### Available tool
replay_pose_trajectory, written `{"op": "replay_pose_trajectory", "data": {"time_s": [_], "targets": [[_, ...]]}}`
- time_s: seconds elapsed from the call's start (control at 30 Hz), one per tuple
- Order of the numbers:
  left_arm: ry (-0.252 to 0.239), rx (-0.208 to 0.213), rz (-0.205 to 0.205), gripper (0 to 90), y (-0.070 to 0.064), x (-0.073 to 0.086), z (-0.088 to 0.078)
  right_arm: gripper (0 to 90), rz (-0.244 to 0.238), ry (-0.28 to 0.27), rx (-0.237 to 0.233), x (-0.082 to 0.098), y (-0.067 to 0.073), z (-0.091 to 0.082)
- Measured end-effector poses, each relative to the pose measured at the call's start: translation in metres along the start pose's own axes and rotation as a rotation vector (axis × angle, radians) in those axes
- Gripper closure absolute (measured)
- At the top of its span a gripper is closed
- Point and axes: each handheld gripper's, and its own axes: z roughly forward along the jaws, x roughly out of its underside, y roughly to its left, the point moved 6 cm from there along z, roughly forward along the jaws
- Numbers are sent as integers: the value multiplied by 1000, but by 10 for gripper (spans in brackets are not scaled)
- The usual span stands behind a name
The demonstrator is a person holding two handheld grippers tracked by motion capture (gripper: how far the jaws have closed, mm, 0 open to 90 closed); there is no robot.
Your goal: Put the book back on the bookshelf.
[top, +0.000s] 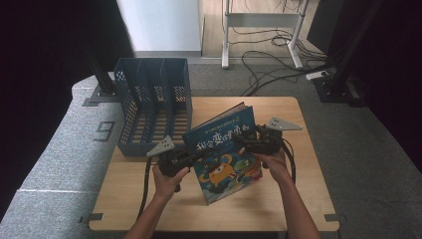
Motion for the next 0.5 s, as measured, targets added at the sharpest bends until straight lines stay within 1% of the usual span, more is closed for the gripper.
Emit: {"op": "replay_pose_trajectory", "data": {"time_s": [0.17,0.33,0.4,0.5], "targets": [[1,0,4,771,0,1,-2,240,15,-1,-16,-1,1,2],[2,6,16,774,-2,1,-3,260,37,-8,-26,-1,-2,-2],[3,4,23,775,-3,1,-3,258,32,-4,-23,-1,-3,-3],[5,-5,42,803,-5,0,-4,244,38,-20,0,0,-7,-8]]}}
